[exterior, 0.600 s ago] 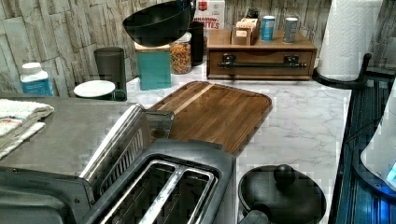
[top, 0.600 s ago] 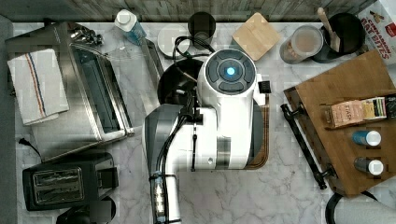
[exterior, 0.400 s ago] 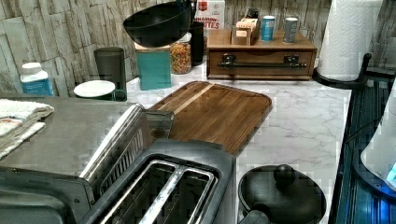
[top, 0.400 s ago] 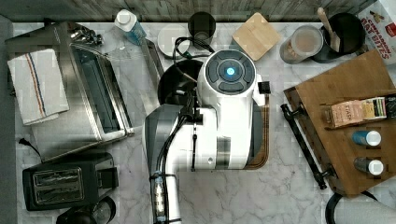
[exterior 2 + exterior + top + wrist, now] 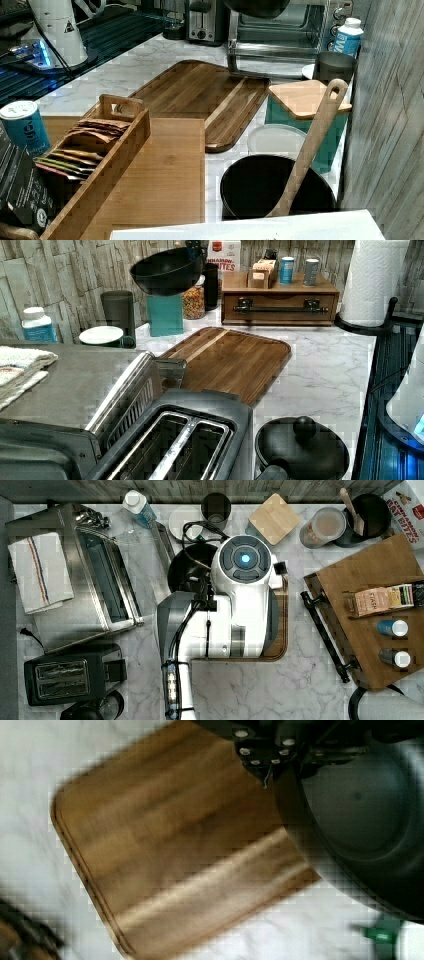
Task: Put the bowl in the oven.
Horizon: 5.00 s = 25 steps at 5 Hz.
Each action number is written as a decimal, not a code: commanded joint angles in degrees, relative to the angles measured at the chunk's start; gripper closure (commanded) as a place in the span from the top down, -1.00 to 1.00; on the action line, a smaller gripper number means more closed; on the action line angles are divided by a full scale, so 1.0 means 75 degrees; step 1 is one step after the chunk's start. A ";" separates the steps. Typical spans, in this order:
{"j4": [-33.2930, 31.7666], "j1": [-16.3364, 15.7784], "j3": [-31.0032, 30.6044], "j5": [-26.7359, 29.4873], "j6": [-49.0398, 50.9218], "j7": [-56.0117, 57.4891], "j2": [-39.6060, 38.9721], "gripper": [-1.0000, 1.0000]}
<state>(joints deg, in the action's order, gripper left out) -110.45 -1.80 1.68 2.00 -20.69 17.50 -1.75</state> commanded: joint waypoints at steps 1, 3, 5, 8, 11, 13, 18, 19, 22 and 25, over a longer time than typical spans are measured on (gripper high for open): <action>0.1242 -0.0744 -0.0685 -0.0692 -0.1167 0.3397 -0.0892 -1.00; 0.1383 -0.1329 -0.1306 -0.1781 -0.2581 0.3350 -0.1495 -1.00; 0.2239 -0.1498 -0.1496 -0.1386 -0.2375 0.3912 -0.2352 -1.00; 0.2901 -0.0713 -0.2354 0.0645 -0.2941 0.4652 -0.3527 -1.00; 0.4200 -0.0204 -0.2968 0.2029 -0.1362 0.5428 -0.5022 -1.00; 0.5454 -0.0071 -0.3227 0.2806 0.0419 0.5753 -0.5884 1.00; 0.3324 0.1113 -0.3184 0.3335 -0.0923 0.5617 -0.3902 1.00; 0.3320 0.1178 -0.3268 0.3286 -0.0937 0.5596 -0.3918 1.00; 0.3318 0.1210 -0.3312 0.3260 -0.0944 0.5583 -0.3921 1.00; 0.3318 0.1227 -0.3333 0.3246 -0.0948 0.5577 -0.3926 1.00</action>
<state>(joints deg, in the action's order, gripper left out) -87.85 7.88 -21.78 25.71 -28.37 56.76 -32.14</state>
